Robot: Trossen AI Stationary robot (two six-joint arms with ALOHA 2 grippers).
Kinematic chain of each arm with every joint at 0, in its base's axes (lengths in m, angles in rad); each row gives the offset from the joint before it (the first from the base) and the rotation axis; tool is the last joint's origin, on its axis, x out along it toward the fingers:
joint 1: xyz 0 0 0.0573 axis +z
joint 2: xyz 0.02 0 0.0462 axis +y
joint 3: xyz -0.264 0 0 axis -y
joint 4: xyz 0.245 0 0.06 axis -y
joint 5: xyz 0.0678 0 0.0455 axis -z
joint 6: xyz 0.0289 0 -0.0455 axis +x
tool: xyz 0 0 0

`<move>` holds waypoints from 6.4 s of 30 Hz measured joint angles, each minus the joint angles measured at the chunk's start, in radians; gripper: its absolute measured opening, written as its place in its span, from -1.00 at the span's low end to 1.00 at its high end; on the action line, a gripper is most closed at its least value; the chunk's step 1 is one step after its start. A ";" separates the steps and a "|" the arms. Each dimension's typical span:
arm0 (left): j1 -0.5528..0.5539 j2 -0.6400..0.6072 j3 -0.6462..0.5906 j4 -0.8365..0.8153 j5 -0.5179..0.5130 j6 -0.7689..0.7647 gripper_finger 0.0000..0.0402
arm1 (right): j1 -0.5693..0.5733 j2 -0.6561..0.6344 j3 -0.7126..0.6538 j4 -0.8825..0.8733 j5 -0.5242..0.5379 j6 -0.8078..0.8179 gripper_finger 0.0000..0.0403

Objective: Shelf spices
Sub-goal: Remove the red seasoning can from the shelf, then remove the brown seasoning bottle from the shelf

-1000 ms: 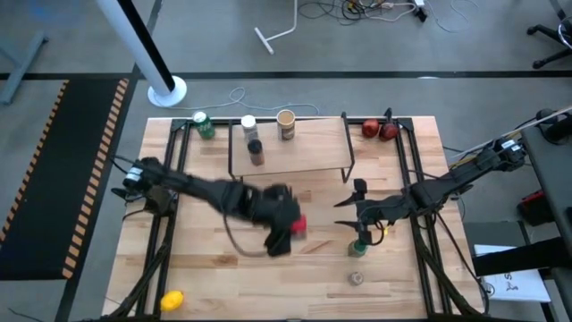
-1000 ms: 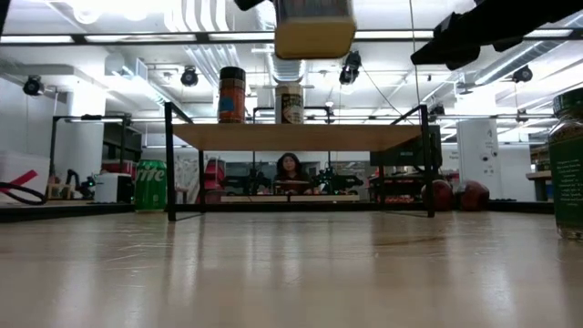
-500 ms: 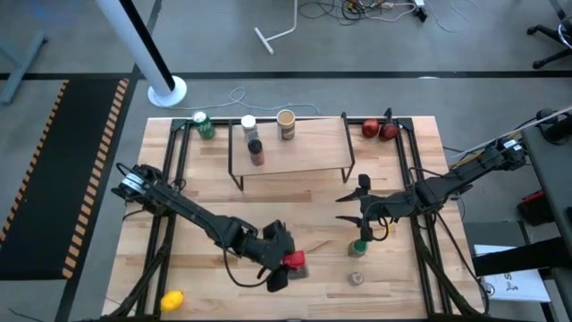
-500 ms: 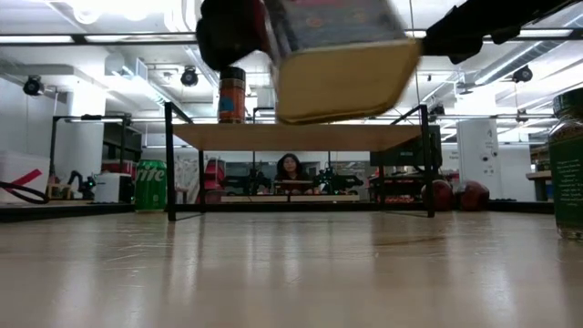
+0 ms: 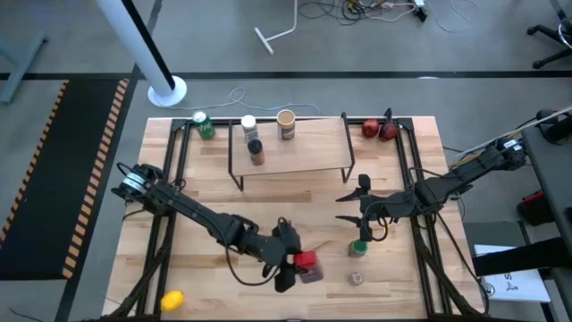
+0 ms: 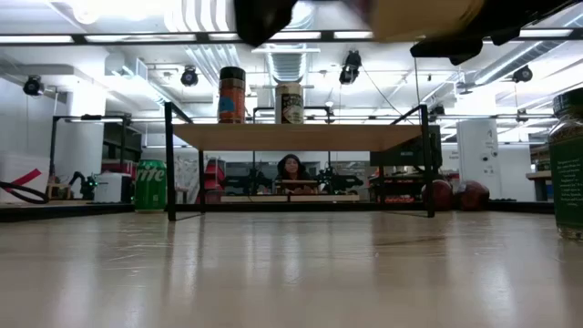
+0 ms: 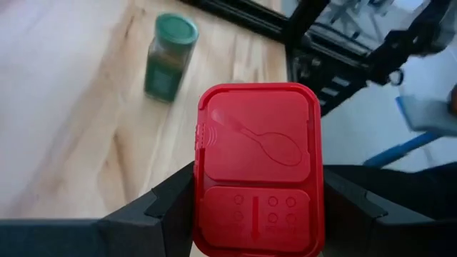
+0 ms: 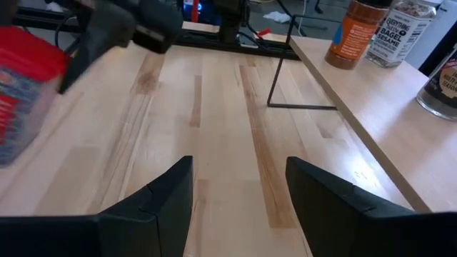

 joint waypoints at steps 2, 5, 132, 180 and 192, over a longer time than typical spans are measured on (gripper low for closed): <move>0.003 0.042 0.076 -0.072 -0.005 0.039 0.03 | 0.000 0.000 0.000 -0.001 0.000 0.000 -0.01; 0.002 0.135 0.213 -0.196 0.012 0.117 0.03 | 0.000 -0.004 0.000 -0.014 0.000 0.000 -0.01; 0.865 0.141 0.846 -1.100 0.055 0.664 0.99 | 0.001 -0.054 -0.039 -0.075 -0.022 0.027 -0.01; 0.871 0.141 0.605 -0.855 -0.046 0.686 0.31 | 0.001 -0.054 -0.039 -0.072 -0.029 0.025 -0.01; 0.837 0.129 0.639 -0.927 -0.028 0.680 0.31 | 0.001 -0.054 -0.047 -0.072 -0.029 0.026 -0.01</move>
